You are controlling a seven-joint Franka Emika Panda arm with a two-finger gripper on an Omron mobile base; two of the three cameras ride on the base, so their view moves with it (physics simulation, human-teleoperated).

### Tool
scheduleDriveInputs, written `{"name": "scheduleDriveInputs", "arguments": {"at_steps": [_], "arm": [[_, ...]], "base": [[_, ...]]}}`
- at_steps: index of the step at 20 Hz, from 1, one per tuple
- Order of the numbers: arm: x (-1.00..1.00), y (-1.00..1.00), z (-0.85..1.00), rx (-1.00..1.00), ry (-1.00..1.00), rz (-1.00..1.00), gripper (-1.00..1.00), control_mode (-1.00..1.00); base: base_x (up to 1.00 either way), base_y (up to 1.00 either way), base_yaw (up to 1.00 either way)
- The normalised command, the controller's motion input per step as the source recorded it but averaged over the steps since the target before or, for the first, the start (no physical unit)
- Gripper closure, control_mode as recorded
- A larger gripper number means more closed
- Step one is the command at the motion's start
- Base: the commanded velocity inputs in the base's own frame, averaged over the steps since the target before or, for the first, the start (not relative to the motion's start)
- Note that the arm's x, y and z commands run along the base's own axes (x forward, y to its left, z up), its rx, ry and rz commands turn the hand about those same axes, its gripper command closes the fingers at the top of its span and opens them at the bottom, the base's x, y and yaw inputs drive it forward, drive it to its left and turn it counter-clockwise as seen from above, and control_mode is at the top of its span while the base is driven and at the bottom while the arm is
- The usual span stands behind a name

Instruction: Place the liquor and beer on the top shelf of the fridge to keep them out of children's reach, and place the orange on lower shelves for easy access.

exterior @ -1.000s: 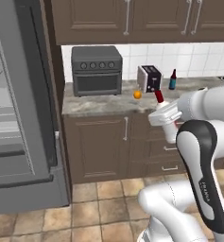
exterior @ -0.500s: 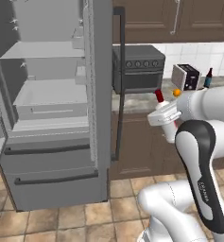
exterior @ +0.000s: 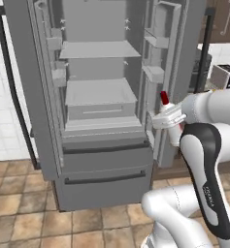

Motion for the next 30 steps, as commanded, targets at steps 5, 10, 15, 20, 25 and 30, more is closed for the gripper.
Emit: {"name": "scheduleDriveInputs", "arguments": {"at_steps": [5, 10, 15, 20, 25, 30], "arm": [[0.0, 0.0, 0.0, 0.0, 0.0, 0.0, 1.0, 1.0], [0.0, 0.0, 0.0, 0.0, 0.0, 0.0, 1.0, 1.0], [0.0, 0.0, 0.0, 0.0, 0.0, 0.0, 1.0, 1.0], [0.0, 0.0, 0.0, 0.0, 0.0, 0.0, 1.0, 1.0], [0.0, 0.0, 0.0, 0.0, 0.0, 0.0, 1.0, 1.0], [0.0, 0.0, 0.0, 0.0, 0.0, 0.0, 1.0, 1.0]], "base": [[0.18, 0.63, -0.06], [0.35, 0.25, -0.19], [0.42, 0.09, -0.22], [0.47, 0.14, -0.24], [0.49, 0.4, -0.22], [0.49, 0.54, -0.19]]}}
